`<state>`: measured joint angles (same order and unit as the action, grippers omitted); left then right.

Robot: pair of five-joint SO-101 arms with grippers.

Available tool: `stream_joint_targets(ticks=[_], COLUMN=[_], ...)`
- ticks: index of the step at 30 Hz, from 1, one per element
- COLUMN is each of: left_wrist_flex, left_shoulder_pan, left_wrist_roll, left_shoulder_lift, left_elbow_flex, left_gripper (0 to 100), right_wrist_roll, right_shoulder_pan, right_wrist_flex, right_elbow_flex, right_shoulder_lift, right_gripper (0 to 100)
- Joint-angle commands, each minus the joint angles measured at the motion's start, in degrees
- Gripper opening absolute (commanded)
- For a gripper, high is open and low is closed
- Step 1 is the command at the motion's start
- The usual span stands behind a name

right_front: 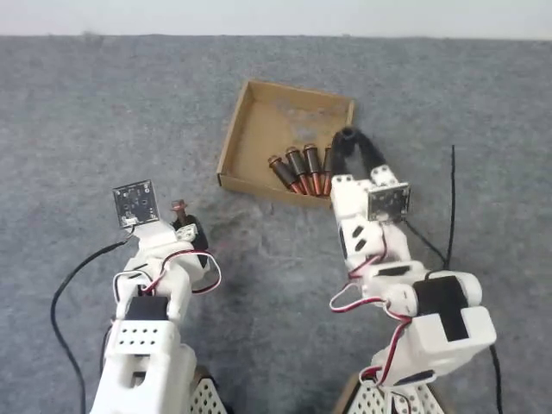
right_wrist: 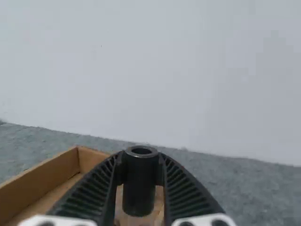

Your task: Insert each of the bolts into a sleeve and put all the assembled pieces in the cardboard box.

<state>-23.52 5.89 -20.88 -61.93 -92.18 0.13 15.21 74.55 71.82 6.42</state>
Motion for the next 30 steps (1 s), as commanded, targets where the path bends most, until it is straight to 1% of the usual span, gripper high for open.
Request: stream_joint_targets(ticks=[1,4,9,15,20,26,28,30], left_wrist_flex=[2.0,2.0,2.0,2.0,2.0,2.0,3.6,7.1], left_shoulder_pan=[-0.4,-0.4,-0.4,-0.4,-0.4,-0.6,-2.3,-3.4], left_wrist_roll=[0.6,0.6,0.6,0.6,0.6,0.6,0.6,0.5], left_shoulder_lift=[-2.1,-2.1,-2.1,-2.1,-2.1,-2.1,-2.1,-2.1], left_elbow_flex=[0.7,0.7,0.7,0.7,0.7,0.7,0.5,-1.2], left_gripper=[1,1,1,1,1,1,1,1], right_wrist_roll=[-3.5,-6.8,-7.0,-7.2,-7.5,-7.5,-7.5,-7.5], right_shoulder_pan=[2.5,5.1,10.9,14.6,12.7,14.1,15.3,16.7], right_wrist_flex=[2.2,8.3,17.9,25.2,24.9,24.7,23.2,21.5], right_elbow_flex=[2.4,6.8,15.4,23.9,23.9,23.7,23.7,23.7], right_shoulder_lift=[-0.7,-0.7,-0.7,-0.7,-0.7,0.0,0.0,0.0], right_gripper=[0.6,0.6,0.6,0.6,0.6,0.6,0.6,0.6])
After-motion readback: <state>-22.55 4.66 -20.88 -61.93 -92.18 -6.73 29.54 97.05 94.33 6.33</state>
